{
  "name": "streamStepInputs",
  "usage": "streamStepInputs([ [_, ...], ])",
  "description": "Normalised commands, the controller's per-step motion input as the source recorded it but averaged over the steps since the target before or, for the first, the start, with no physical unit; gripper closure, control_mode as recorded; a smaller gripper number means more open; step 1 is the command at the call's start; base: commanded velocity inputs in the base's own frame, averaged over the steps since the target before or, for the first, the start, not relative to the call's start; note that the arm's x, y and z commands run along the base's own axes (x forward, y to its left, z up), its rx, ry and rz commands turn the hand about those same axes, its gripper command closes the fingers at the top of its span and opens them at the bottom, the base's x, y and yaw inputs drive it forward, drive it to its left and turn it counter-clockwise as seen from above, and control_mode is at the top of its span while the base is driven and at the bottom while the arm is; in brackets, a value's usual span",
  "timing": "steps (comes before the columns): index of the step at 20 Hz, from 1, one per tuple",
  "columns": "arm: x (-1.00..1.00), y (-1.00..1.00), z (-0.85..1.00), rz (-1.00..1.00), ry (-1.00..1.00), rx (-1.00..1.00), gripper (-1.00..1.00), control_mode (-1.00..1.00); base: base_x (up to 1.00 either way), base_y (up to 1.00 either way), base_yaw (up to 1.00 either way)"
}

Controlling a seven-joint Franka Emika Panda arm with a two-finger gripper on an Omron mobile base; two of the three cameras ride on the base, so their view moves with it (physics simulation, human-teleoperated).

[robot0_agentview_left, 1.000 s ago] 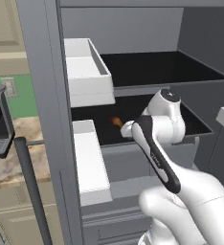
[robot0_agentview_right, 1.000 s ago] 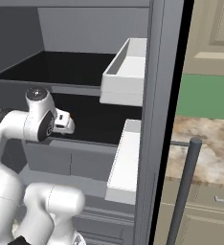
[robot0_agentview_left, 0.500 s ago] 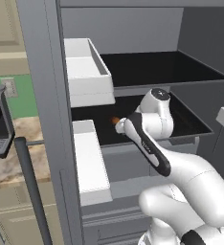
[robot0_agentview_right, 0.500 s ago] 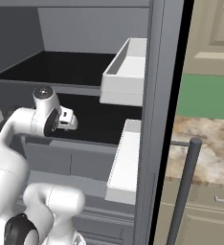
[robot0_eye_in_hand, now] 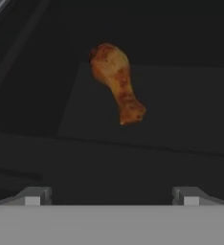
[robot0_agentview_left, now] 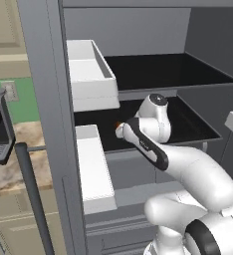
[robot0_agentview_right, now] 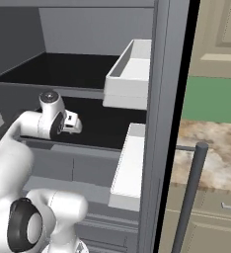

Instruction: Open the fridge, remove the banana, squash, and chicken drumstick, and place them on any counter.

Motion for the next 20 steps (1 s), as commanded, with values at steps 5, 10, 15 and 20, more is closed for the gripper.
streamStepInputs([
  [5,0.35,0.0,-0.13,0.0,0.0,0.0,-1.0,-1.0,0.0,0.0,0.0],
  [10,0.4,0.05,-0.03,0.0,0.0,0.0,-1.0,-1.0,0.0,0.0,0.0],
  [15,0.33,0.04,-0.04,0.0,0.0,0.0,-1.0,-1.0,0.0,0.0,0.0],
  [20,0.27,0.03,-0.07,0.0,0.0,0.0,-1.0,-1.0,0.0,0.0,0.0],
])
